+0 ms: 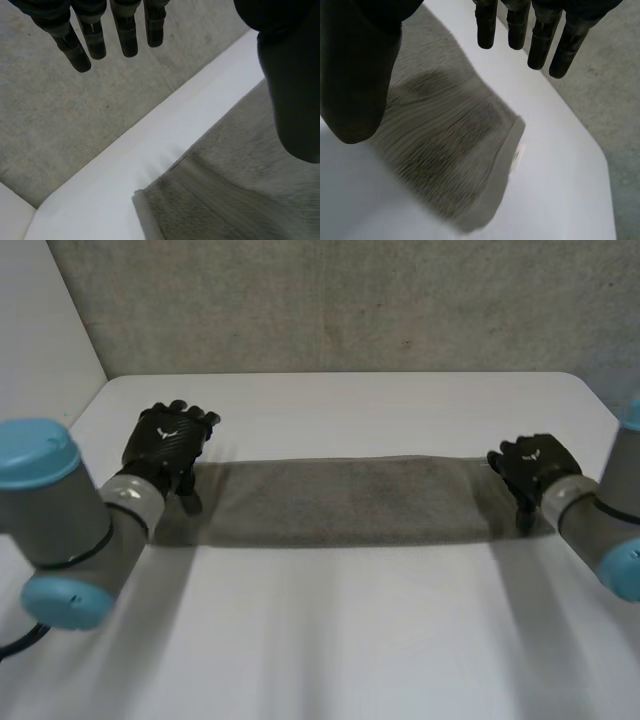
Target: Fold the towel.
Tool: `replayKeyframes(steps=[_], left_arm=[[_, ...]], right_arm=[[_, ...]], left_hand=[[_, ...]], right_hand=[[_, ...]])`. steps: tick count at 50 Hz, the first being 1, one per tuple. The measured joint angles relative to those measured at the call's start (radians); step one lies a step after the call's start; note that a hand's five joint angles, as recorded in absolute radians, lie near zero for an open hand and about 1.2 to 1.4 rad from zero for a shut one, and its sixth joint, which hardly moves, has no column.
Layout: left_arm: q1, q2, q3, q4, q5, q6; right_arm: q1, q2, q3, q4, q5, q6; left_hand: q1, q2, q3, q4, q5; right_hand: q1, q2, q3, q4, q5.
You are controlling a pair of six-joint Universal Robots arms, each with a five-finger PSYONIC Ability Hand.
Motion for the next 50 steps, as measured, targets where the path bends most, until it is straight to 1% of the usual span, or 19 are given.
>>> replayKeyframes(steps=[5,10,12,13,14,16,17,18,20,27,36,42,45,48,50], left_arm=[[0.001,0.068,-0.127,0.081,0.005,-0.098],[0.004,0.082,-0.187,0.133,0.008,-0.163],[0.006,0.082,-0.199,0.147,0.008,-0.179],[0.007,0.082,-0.202,0.153,0.008,-0.184],[0.008,0.081,-0.204,0.155,0.008,-0.186],[0.012,0.079,-0.205,0.159,0.008,-0.190],[0.013,0.079,-0.206,0.160,0.008,-0.190],[0.015,0.078,-0.205,0.160,0.008,-0.190],[0.018,0.077,-0.205,0.160,0.008,-0.190],[0.022,0.076,-0.205,0.157,0.008,-0.186],[0.020,0.076,-0.214,0.162,0.009,-0.186],[0.019,0.078,-0.222,0.165,0.008,-0.186],[0.018,0.079,-0.223,0.167,0.007,-0.186],[0.018,0.079,-0.224,0.168,0.007,-0.186],[0.017,0.079,-0.224,0.170,0.006,-0.186]], right_arm=[[-0.050,-0.019,0.089,-0.031,-0.040,-0.003],[-0.098,0.005,0.102,-0.055,-0.067,-0.005],[-0.118,0.026,0.098,-0.072,-0.075,-0.005],[-0.127,0.038,0.095,-0.083,-0.079,-0.005],[-0.131,0.044,0.093,-0.089,-0.080,-0.005],[-0.144,0.065,0.086,-0.114,-0.083,-0.005],[-0.146,0.068,0.084,-0.120,-0.084,-0.005],[-0.152,0.075,0.081,-0.133,-0.084,-0.004],[-0.163,0.081,0.078,-0.151,-0.084,-0.004],[-0.204,0.083,0.073,-0.187,-0.086,-0.004],[-0.272,0.078,0.066,-0.181,-0.090,-0.023],[-0.386,0.060,-0.006,-0.164,-0.085,-0.096],[-0.412,0.039,-0.055,-0.136,-0.082,-0.135],[-0.384,0.009,-0.108,-0.095,-0.082,-0.148],[-0.309,-0.017,-0.161,-0.058,-0.083,-0.134]], left_hand=[[0.000,0.000,0.000,0.000,0.000],[0.000,0.000,0.000,0.000,0.000],[0.000,0.000,0.000,0.000,0.000],[0.000,0.000,0.000,0.000,0.000],[0.000,0.000,0.000,0.000,0.000],[0.000,0.000,0.000,0.000,-0.016],[0.000,0.000,0.000,0.000,-0.017],[0.000,0.000,0.000,0.000,-0.017],[0.000,0.000,0.000,0.000,-0.017],[-0.001,0.000,0.000,0.000,-0.017],[-0.003,0.000,0.000,0.000,-0.017],[-0.003,0.000,0.000,0.000,-0.017],[-0.003,0.000,0.000,0.000,-0.017],[-0.004,0.000,0.000,0.000,-0.017],[-0.004,0.000,0.000,0.000,-0.017]], right_hand=[[0.015,0.008,0.007,0.005,0.010],[0.137,0.100,0.120,0.104,0.147],[0.247,0.226,0.237,0.230,0.269],[0.366,0.352,0.355,0.335,0.373],[0.402,0.390,0.391,0.381,0.418],[0.669,0.663,0.659,0.644,0.660],[0.731,0.708,0.703,0.689,0.719],[0.913,0.904,0.896,0.886,0.917],[1.081,1.052,1.069,1.056,1.083],[1.089,1.052,1.091,1.082,1.097],[1.089,1.052,1.091,1.082,1.097],[1.092,1.052,1.091,1.082,1.097],[1.093,1.052,1.091,1.082,1.097],[1.094,1.052,1.091,1.082,1.097],[1.095,1.052,1.091,1.082,1.097]])
